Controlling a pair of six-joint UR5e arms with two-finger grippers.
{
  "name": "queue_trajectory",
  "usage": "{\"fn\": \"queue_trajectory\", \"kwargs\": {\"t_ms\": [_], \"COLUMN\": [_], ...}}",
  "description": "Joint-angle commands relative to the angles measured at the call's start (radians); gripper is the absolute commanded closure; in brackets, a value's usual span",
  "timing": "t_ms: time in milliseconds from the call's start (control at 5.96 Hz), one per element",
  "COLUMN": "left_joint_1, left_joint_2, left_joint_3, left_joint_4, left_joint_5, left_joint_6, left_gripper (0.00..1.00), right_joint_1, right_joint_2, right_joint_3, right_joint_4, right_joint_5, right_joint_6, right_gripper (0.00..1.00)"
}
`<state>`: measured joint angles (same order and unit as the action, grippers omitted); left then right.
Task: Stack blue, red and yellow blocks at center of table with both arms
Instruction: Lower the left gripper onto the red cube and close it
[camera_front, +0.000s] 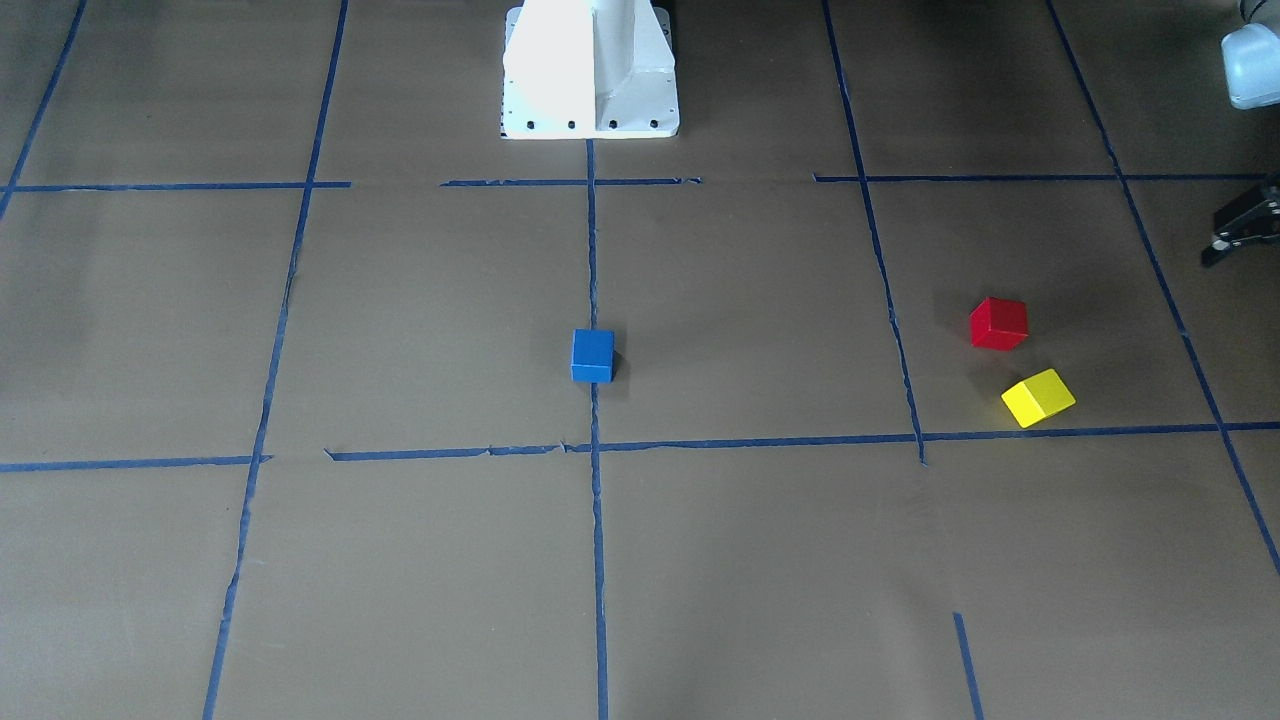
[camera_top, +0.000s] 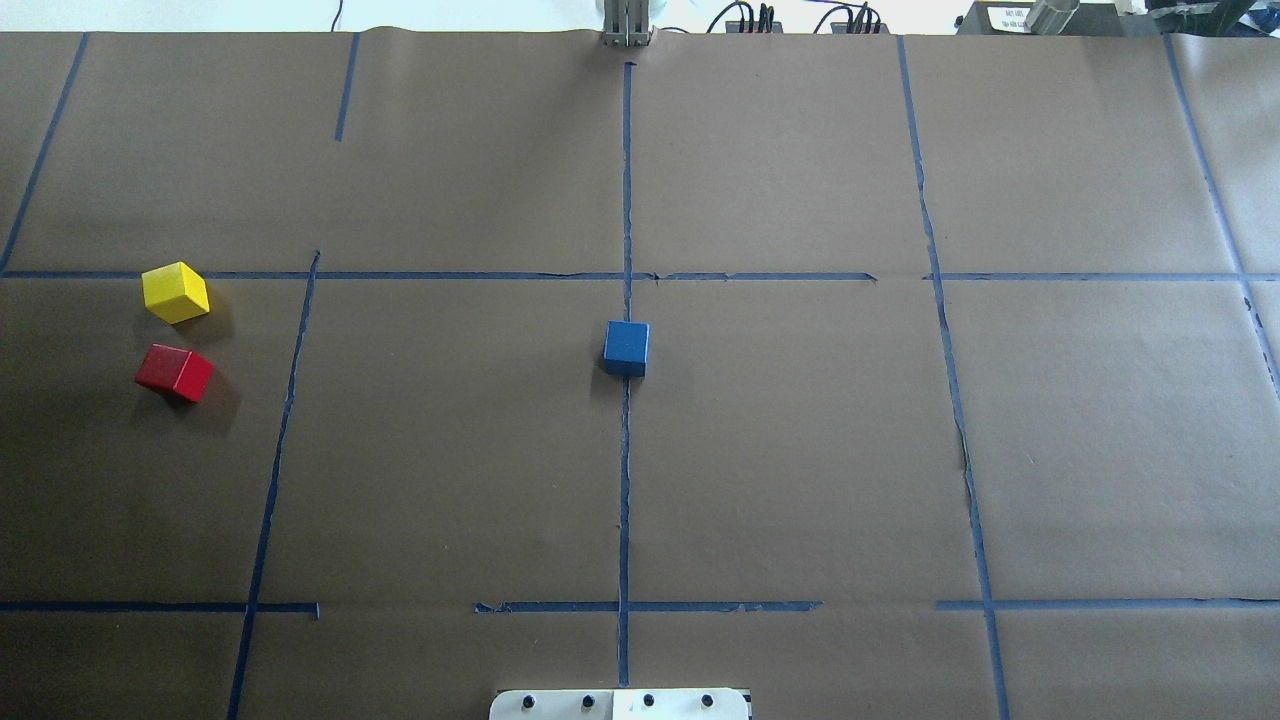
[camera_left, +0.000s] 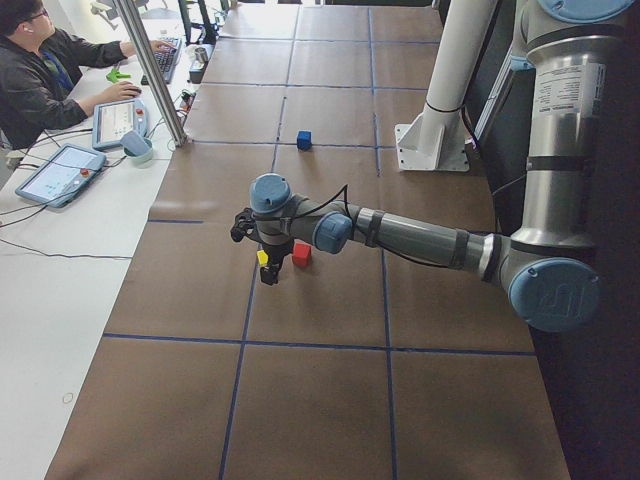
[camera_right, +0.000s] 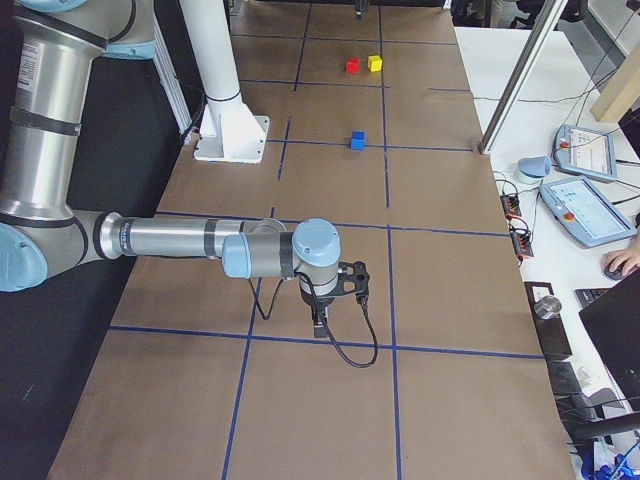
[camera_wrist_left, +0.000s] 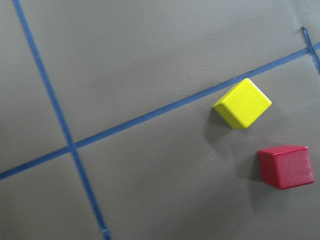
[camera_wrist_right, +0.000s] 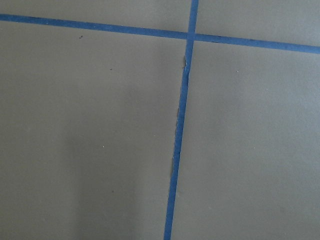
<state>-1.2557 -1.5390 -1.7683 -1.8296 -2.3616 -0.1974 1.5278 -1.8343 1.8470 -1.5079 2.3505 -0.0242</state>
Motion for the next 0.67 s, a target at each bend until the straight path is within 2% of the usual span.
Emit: {"fn": "queue_trajectory", "kwargs": {"t_ms": [0,168,503], "left_joint_1": [0.208,0.310,0.373], "left_joint_2": [0.051,0.046,0.040], "left_joint_3": [0.015,0.013,0.015], "left_joint_4": [-0.309,-0.347,-0.352], "left_joint_5": [0.144,0.236,0.274], "left_joint_6": [-0.385,-0.528,-0.589], "left_gripper": [0.00,0.00,0.00], "right_joint_1": [0.000,0.000,0.000], "right_joint_2": [-0.002,-0.002,-0.002], "right_joint_3": [-0.002,-0.002,-0.002], "right_joint_4": [0.000,0.000,0.000], "right_joint_5": [0.000,-0.002,-0.004], "right_joint_6": [-0.002,-0.003,-0.005], "right_gripper": [0.00,0.00,0.00]}}
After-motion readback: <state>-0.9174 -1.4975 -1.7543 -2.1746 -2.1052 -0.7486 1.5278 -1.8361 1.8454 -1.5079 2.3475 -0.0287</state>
